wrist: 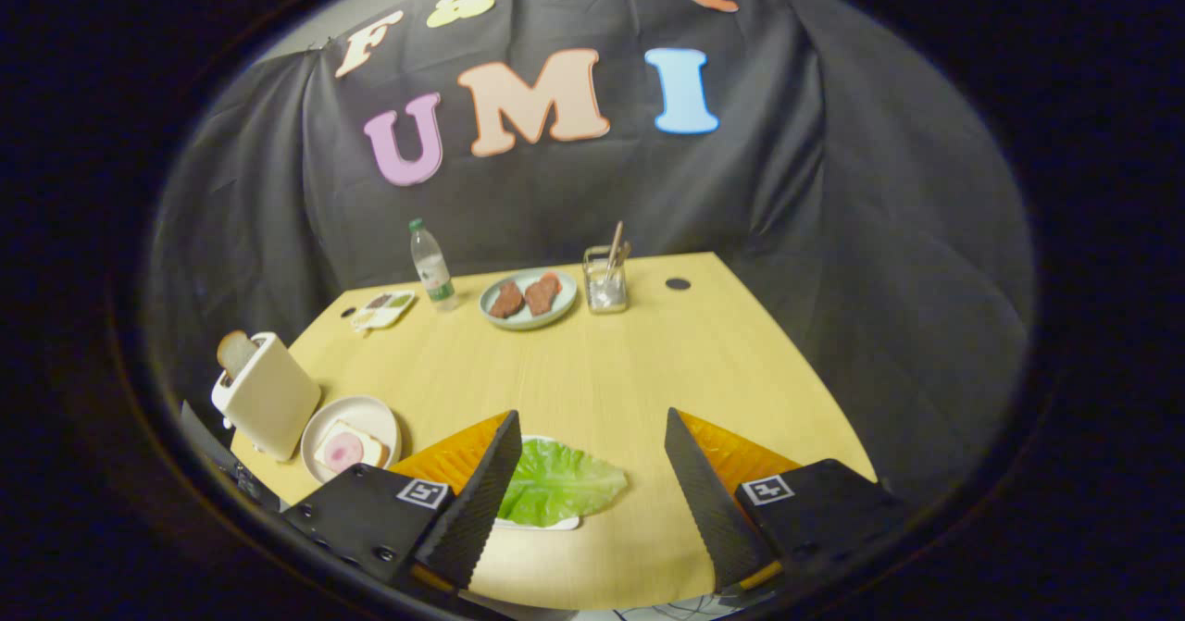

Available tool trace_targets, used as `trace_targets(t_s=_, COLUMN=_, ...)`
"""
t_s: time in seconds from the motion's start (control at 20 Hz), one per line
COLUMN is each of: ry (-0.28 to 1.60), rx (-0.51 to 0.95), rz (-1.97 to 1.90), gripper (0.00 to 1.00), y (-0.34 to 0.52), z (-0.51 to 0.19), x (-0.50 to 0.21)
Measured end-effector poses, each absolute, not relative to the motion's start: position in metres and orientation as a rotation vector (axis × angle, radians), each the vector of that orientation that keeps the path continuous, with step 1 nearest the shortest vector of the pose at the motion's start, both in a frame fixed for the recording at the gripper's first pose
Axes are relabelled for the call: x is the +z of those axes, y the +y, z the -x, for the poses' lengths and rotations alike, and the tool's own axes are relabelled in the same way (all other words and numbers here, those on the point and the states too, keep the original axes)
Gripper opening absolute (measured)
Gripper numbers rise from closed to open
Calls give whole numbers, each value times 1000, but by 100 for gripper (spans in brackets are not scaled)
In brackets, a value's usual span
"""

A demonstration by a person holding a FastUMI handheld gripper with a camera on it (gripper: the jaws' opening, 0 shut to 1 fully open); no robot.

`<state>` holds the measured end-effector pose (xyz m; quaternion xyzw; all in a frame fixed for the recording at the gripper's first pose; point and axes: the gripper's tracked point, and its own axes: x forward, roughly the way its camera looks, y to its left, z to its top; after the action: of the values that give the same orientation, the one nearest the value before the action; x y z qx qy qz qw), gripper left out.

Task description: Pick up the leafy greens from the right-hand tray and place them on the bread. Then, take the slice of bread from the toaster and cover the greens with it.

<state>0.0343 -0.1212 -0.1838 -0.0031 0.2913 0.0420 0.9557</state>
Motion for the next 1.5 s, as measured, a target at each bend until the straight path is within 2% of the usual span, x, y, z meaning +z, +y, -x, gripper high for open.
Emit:
trace_targets(t_s=0.25, ry=792, rx=147, rz=-31, gripper=98, y=-120, z=-35, x=-253)
trace_targets(t_s=0.6, ry=923, rx=185, rz=-29, gripper=99, y=-127, z=-49, x=-307)
trace_targets(t_s=0.95, ry=1025, rx=184, rz=-103, gripper=80, y=-128, z=-59, x=-338)
trace_targets(t_s=1.4, ry=1084, rx=199, rz=-149, gripper=53, y=-118, z=-55, x=-338)
trace_targets(t_s=1.5, ry=1096, rx=182, rz=-153, gripper=38, y=-117, z=-53, x=-337)
